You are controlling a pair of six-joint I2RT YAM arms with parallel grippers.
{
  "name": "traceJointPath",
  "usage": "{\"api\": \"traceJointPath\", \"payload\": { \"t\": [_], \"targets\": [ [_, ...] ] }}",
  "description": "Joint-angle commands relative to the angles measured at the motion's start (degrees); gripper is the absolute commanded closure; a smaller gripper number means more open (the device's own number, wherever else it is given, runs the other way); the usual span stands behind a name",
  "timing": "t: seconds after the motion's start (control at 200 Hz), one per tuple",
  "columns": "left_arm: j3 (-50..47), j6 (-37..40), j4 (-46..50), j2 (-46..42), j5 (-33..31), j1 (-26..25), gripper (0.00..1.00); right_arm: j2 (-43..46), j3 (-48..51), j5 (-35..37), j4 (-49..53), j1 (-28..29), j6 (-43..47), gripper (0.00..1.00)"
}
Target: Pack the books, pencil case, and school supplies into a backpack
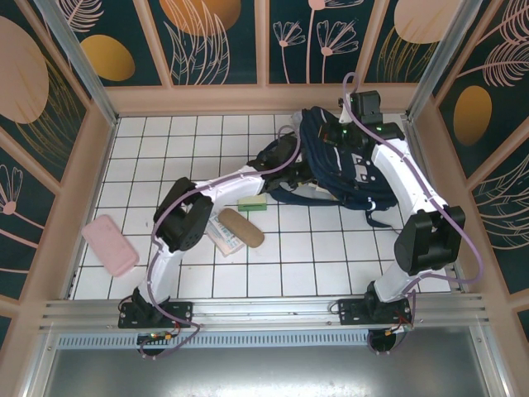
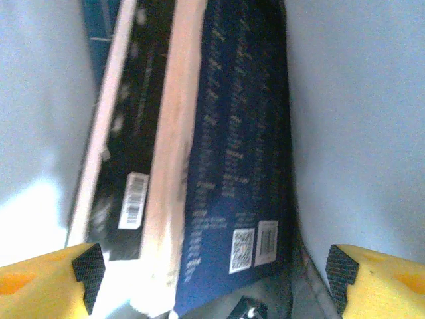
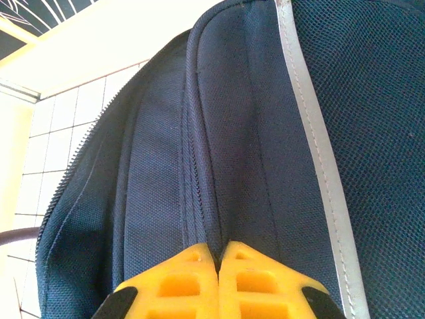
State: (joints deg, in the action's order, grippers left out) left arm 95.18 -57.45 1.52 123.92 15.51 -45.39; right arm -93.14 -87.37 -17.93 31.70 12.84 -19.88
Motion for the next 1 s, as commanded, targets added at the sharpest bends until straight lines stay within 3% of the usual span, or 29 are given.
{"api": "traceJointPath", "payload": {
  "t": [0.0, 0.31, 0.525, 0.57, 0.64, 0.805, 0.996],
  "targets": [
    [-5.65, 1.60, 0.08, -7.95, -0.36, 1.80, 0.12, 2.58, 1.26, -0.77, -3.09, -0.54, 0.72, 1.00],
    [-22.14, 4.23, 1.24, -21.16, -2.02, 9.96, 0.16, 0.53, 8.00, 0.71, -5.49, 1.32, 1.49, 1.00],
    [-26.21, 7.65, 6.43, -22.06, -4.88, 15.29, 0.26, -1.44, 9.90, 3.86, -6.56, 3.54, 1.70, 1.00],
    [-27.13, 8.13, 6.55, -21.81, -4.89, 16.07, 0.27, -2.17, 9.56, 5.77, -5.79, 4.59, 2.25, 0.93],
    [-28.02, 9.46, 6.69, -21.17, -4.87, 17.00, 0.29, -3.49, 8.42, 8.84, -3.87, 6.14, 2.65, 0.72],
    [-26.93, 12.36, 6.67, -18.03, -3.82, 19.06, 0.31, -1.84, 8.18, 14.94, -3.74, 11.03, 1.15, 0.57],
    [-19.86, 16.73, 8.09, -11.78, -2.82, 20.07, 0.41, 0.72, 9.38, 15.95, -5.19, 16.96, -1.36, 0.52]
  ]
}}
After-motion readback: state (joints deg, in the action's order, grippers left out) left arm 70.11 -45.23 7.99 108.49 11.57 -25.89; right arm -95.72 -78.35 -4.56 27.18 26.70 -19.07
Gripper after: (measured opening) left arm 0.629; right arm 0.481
